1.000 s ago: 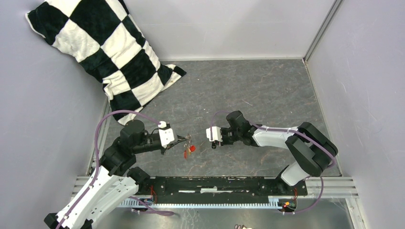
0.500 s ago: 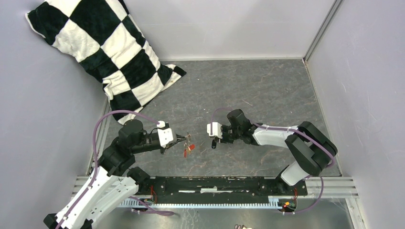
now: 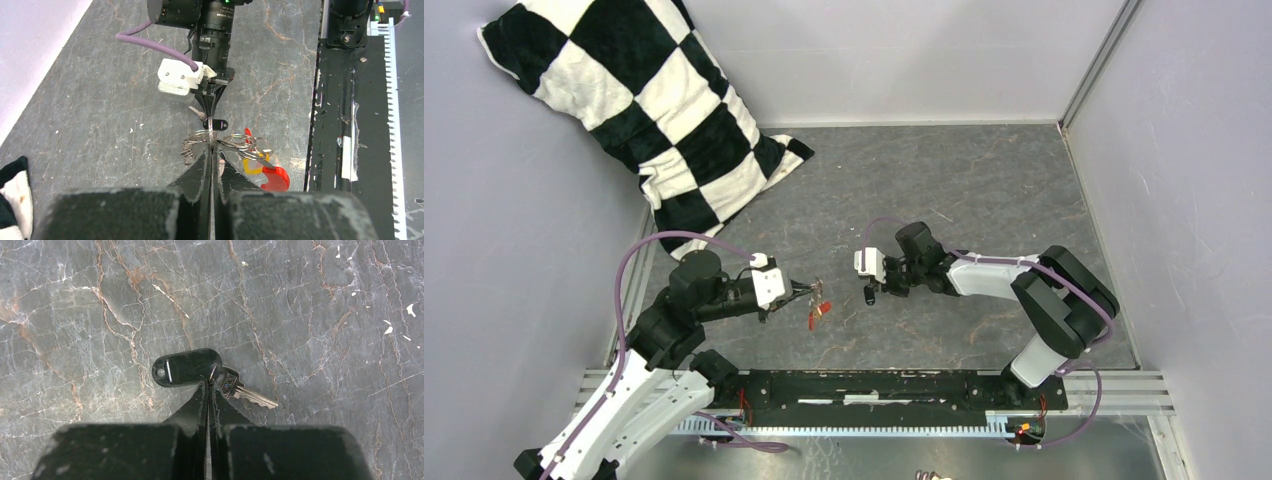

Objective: Put the keys on the keyring

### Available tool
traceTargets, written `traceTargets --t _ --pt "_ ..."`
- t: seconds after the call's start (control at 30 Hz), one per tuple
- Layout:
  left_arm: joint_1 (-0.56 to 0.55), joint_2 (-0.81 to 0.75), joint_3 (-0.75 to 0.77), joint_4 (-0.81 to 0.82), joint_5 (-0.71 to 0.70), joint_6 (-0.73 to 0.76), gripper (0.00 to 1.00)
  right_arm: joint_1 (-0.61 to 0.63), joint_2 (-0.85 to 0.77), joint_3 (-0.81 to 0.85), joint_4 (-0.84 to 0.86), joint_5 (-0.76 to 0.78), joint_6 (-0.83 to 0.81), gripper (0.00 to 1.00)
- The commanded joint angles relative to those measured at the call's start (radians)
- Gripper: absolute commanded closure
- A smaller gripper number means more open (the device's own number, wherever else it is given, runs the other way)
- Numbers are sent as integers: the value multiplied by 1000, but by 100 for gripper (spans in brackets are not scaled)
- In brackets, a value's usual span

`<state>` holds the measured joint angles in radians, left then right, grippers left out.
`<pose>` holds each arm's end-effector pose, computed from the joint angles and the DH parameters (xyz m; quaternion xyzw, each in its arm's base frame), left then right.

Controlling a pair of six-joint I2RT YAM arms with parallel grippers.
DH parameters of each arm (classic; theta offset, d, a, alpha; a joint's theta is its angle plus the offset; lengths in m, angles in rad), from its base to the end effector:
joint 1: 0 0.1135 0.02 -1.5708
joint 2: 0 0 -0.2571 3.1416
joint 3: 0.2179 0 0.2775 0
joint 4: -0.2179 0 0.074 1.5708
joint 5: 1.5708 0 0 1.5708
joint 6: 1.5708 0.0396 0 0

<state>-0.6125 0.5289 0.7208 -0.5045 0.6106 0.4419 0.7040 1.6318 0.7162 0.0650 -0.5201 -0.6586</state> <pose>0.1128 -0.1070 0.3211 0.5408 0.5775 -0.2900 0.5385 0.2310 0.2220 0.1104 -0.6400 0.6454 0.2483 0.3350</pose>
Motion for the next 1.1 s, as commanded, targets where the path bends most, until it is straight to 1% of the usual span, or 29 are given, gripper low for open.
traceTargets --t 0.0,0.2,0.37,0.5,0.57,0.7,0.8,0.87,1.0,1.07 --pt "3 -10 47 14 18 -48 98 -4 -3 9 10 3 50 99" --pt "3 -8 53 12 20 -54 98 -4 -109 -30 132 9 135 100" --pt "3 -6 44 6 23 -48 98 -4 -172 -18 118 -37 195 100" --pt "3 -7 32 6 31 -33 98 -5 -221 -25 109 -97 282 99" --pt "3 -7 29 5 29 -23 98 -4 -258 -41 118 -138 345 99" --pt "2 1 18 6 20 -7 98 0 -352 -94 150 -217 521 100" --pt "3 8 5 21 11 -7 98 29 -414 -108 107 -258 596 100" --pt "3 9 -6 39 8 -16 98 41 -459 -124 106 -297 672 100" --pt "2 24 -22 63 14 -19 98 46 -561 -183 232 -375 887 100" --pt "3 35 -25 63 25 -9 98 44 -585 -191 278 -406 981 100"
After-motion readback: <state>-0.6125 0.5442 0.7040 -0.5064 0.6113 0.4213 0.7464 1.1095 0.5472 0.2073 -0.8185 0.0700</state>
